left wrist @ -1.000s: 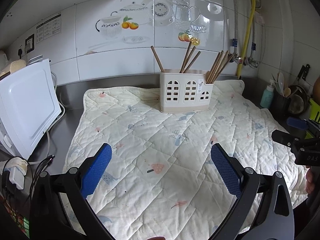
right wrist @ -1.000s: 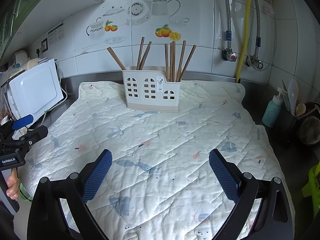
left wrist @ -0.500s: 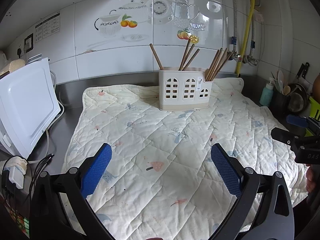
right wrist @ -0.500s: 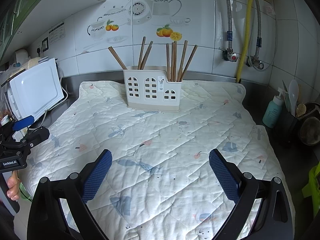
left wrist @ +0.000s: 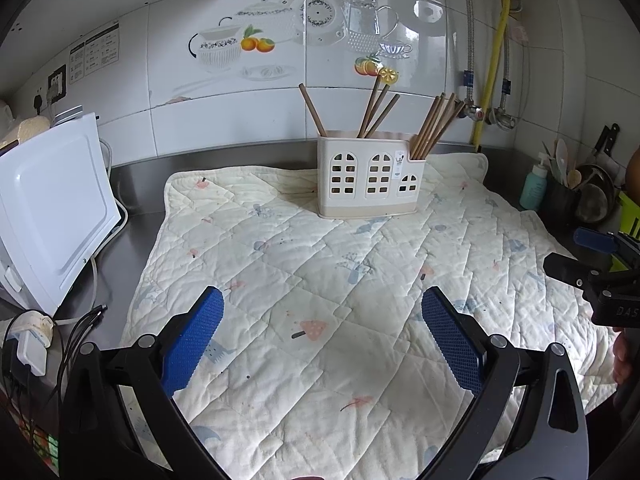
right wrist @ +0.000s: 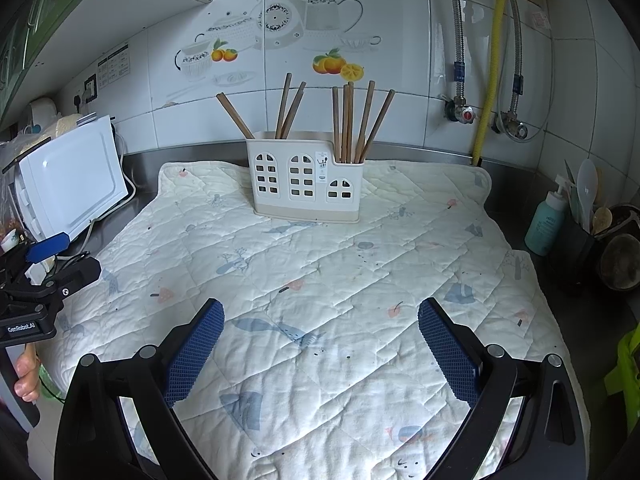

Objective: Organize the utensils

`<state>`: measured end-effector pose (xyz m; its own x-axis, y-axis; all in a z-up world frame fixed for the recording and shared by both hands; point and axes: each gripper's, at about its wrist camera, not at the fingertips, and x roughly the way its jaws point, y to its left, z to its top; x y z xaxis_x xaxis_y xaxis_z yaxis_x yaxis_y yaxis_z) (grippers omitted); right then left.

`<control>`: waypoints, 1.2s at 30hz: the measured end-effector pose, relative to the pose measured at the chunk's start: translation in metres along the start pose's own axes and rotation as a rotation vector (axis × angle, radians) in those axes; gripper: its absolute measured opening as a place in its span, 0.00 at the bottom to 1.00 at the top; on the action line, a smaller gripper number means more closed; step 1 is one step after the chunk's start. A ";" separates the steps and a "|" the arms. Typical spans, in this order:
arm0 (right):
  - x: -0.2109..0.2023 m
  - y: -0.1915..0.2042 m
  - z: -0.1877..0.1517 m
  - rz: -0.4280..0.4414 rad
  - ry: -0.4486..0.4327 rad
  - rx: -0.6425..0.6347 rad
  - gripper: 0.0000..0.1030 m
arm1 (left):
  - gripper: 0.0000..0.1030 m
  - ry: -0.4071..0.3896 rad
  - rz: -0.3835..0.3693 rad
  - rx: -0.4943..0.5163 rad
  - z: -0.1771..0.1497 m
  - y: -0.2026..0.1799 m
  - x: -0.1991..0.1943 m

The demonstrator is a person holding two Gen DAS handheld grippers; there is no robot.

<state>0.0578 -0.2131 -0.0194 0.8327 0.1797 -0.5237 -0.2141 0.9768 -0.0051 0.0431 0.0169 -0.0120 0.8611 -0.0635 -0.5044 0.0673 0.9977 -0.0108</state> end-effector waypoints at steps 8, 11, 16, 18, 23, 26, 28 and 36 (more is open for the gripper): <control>0.002 -0.001 -0.001 -0.002 0.003 0.001 0.92 | 0.95 -0.001 -0.003 0.000 0.000 0.000 0.001; 0.001 -0.001 -0.001 0.000 0.004 0.000 0.92 | 0.95 0.003 -0.004 -0.001 -0.001 0.000 0.002; 0.002 0.000 -0.001 0.003 0.006 -0.001 0.92 | 0.95 0.006 -0.005 -0.006 -0.002 -0.001 0.002; 0.002 0.000 -0.001 0.003 0.007 -0.002 0.92 | 0.95 0.006 -0.004 -0.007 -0.002 -0.001 0.002; 0.003 0.000 -0.002 0.008 0.008 -0.002 0.92 | 0.95 0.015 -0.005 -0.010 -0.004 -0.002 0.004; 0.003 0.001 -0.002 0.004 0.009 -0.003 0.92 | 0.95 0.019 -0.006 -0.010 -0.004 -0.002 0.005; 0.003 0.001 -0.002 0.005 0.011 -0.002 0.92 | 0.95 0.021 -0.006 -0.011 -0.005 -0.003 0.006; 0.005 0.000 -0.003 0.011 0.016 -0.002 0.92 | 0.95 0.026 -0.008 -0.012 -0.005 -0.002 0.008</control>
<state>0.0603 -0.2121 -0.0247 0.8219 0.1887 -0.5374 -0.2244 0.9745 -0.0011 0.0473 0.0144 -0.0198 0.8471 -0.0715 -0.5265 0.0683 0.9973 -0.0255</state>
